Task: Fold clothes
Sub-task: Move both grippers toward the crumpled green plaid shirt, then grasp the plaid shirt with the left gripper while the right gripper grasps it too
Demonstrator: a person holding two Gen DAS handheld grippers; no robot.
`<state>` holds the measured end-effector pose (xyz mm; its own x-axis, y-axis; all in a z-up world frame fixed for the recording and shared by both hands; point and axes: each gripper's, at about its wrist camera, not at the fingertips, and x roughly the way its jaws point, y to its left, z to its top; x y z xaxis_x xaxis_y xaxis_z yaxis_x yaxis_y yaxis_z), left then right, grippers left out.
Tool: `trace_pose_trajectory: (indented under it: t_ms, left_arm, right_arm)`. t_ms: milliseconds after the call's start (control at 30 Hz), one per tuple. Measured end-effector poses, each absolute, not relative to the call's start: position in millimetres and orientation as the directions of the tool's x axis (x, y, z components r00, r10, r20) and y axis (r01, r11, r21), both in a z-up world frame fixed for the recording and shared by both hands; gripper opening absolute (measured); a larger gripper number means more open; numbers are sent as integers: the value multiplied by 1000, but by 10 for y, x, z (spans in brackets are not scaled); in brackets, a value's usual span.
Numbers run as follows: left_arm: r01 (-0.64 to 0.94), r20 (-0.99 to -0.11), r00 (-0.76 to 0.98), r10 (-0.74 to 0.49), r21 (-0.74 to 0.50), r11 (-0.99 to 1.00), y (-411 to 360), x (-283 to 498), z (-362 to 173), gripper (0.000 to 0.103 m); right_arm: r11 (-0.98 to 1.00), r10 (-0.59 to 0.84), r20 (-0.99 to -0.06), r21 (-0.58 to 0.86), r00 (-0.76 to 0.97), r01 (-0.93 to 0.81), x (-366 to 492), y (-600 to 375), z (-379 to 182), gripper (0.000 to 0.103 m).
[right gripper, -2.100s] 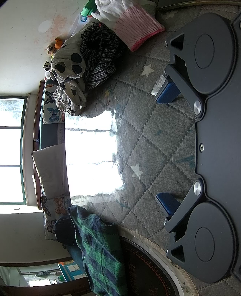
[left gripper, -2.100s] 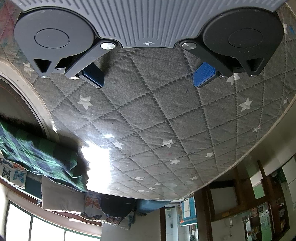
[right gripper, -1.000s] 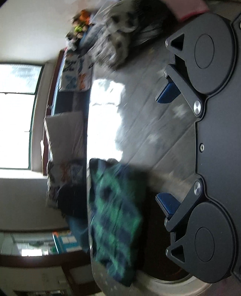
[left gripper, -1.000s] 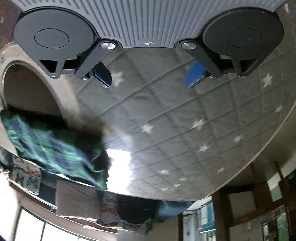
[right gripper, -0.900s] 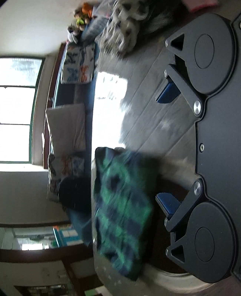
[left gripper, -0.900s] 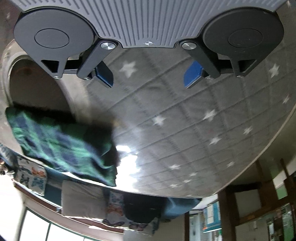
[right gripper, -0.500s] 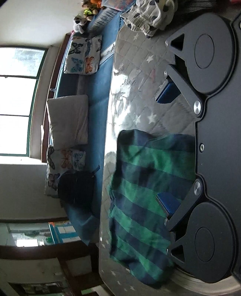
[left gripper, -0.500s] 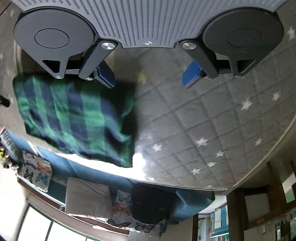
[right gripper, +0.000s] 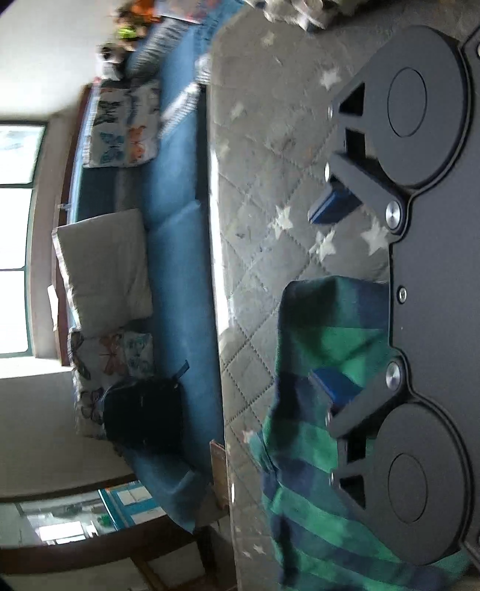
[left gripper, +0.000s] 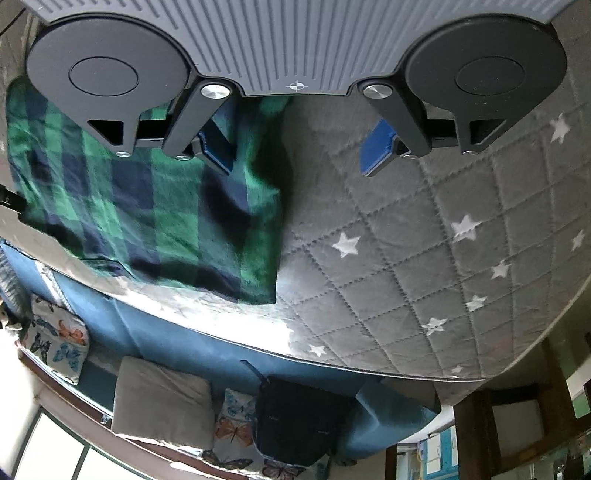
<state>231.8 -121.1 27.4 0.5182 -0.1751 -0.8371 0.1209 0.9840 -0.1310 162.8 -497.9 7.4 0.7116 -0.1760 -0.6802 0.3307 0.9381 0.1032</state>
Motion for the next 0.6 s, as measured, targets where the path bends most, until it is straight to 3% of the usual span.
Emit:
trace_pose_trajectory:
  t_ms: [67,133,267,400,600]
  left_arm:
    - [109,-835,517,-187,-152,982,-1219,2424,266,75]
    - [115,-825,526,-205,-170,979,-1241,2501,275,74]
    - [132,-810,545,-216,-171,976,-1349,2641,275,68]
    - [156,-820,513,-253,-200,967,-1432,2761,205,21]
    - [188,-786,569,-241,-161,969,-1472,2604,336,4]
  right_arm:
    - [939,-163,-691,110,705,325,1701,-4984,26,76]
    - [944,-150,-701,109,697,312,1762,-4969,-8,54]
    - [956,-153,-695,76,703,283,1762,-4893,-1,30]
    - [964,-153,-663,61,732,257,1685,-4865,128,9]
    - [978,-129,-595,56,793,201,1483,-4772,352,4]
